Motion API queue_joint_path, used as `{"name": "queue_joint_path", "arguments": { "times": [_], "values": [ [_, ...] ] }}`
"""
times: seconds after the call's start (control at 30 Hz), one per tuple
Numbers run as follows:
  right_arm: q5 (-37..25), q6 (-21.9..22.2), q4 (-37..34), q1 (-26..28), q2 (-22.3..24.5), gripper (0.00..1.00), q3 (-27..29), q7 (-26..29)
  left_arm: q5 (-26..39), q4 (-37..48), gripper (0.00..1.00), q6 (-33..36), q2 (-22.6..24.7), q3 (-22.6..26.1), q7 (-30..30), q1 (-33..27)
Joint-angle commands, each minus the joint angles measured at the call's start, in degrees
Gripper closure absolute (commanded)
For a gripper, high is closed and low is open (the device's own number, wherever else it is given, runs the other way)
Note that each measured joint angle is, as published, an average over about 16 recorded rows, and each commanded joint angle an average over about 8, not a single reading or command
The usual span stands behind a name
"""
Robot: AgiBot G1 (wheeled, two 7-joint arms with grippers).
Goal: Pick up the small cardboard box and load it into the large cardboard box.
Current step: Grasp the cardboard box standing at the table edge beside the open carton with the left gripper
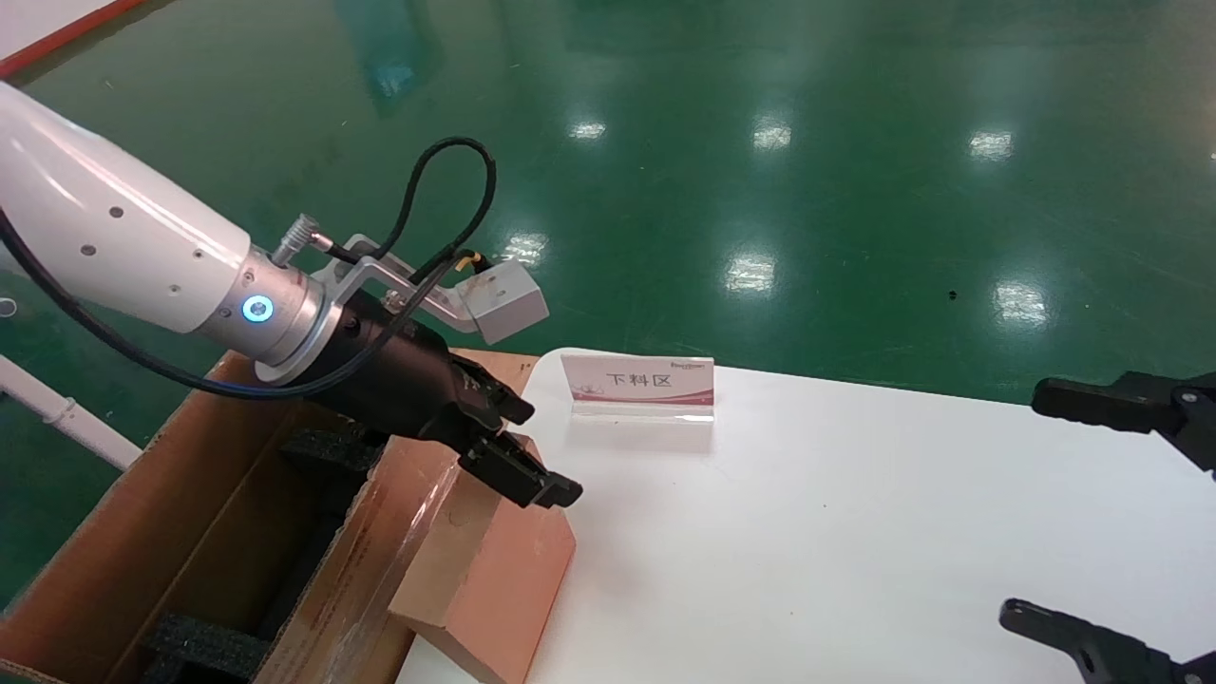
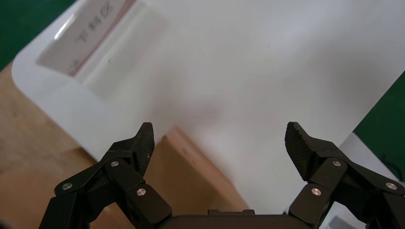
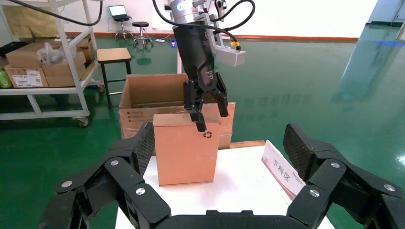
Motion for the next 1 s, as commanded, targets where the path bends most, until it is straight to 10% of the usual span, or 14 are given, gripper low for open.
{"name": "queue_joint_path", "arguments": {
  "times": [0.03, 1.0],
  "values": [
    [0.01, 0.0, 0.0, 0.0, 0.0, 0.0, -0.01, 0.0, -0.14, -0.03, 0.0, 0.07, 0.1, 2.77, -1.32, -1.99],
    [0.09, 0.06, 0.0, 0.03, 0.05, 0.0, -0.13, -0.06, -5.63, -0.03, 0.0, -1.48, 6.19, 41.52, -16.42, -22.22]
  ]
}}
